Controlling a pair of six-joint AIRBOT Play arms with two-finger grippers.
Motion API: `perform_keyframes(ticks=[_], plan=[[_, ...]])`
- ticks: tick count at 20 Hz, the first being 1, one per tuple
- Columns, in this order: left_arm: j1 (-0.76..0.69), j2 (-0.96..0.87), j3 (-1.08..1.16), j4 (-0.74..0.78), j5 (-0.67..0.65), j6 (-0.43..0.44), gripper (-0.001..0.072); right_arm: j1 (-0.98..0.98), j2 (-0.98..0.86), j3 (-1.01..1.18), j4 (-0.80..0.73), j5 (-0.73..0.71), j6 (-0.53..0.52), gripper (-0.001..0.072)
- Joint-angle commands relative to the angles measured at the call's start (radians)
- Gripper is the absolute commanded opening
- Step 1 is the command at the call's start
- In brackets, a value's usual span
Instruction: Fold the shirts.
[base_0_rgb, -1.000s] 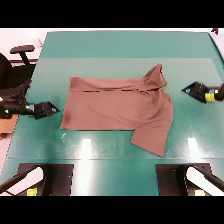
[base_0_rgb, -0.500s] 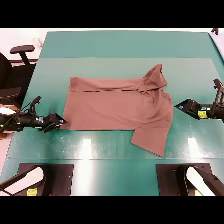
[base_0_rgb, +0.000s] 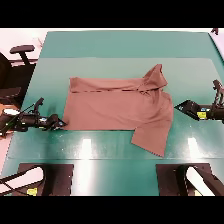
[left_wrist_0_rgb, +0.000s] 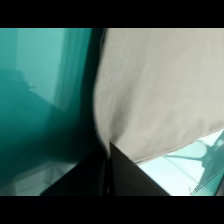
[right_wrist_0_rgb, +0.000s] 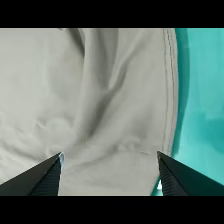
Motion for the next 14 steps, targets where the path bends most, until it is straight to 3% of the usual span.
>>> perform_keyframes(ticks=[1, 8, 10, 14], plan=[[0.001, -0.002, 0.023, -0.03, -0.032, 0.019, 0.002, -0.056, -0.039, -0.002, -0.039, 0.074, 0.017, 0.064], [0.001, -0.002, 0.058, -0.032, -0.064, 0.019, 0.002, -0.174, -0.28, -0.061, -0.023, 0.097, -0.037, 0.0639], [0.001, -0.002, 0.058, -0.034, -0.069, 0.019, 0.002, -0.149, -0.276, -0.139, 0.061, 0.064, -0.09, 0.0639], [0.001, -0.002, 0.058, -0.035, -0.081, 0.019, 0.002, -0.063, -0.204, -0.248, 0.149, -0.053, -0.099, 0.0639]])
